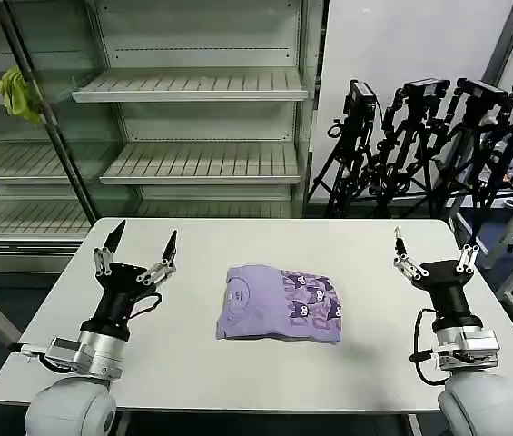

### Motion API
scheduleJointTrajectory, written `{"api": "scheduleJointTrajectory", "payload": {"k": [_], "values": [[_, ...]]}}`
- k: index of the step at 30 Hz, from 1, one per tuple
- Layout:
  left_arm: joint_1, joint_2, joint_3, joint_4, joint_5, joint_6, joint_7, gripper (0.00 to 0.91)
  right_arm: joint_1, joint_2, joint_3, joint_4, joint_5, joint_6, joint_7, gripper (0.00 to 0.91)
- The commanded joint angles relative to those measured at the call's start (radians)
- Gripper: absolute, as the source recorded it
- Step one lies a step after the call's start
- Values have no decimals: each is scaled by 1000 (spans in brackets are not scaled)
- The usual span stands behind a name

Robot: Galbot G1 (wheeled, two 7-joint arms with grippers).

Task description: Fold and organize the clothes.

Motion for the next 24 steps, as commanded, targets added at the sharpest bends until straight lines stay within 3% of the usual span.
{"api": "scheduleJointTrajectory", "payload": {"k": [1,24], "values": [[5,-3,2,-6,2,-4,2,907,0,1,0,-3,-2,5,2,907],[3,-2,12,-9,2,-5,2,907,22,1,-17,-15,-39,-6,0,907]]}}
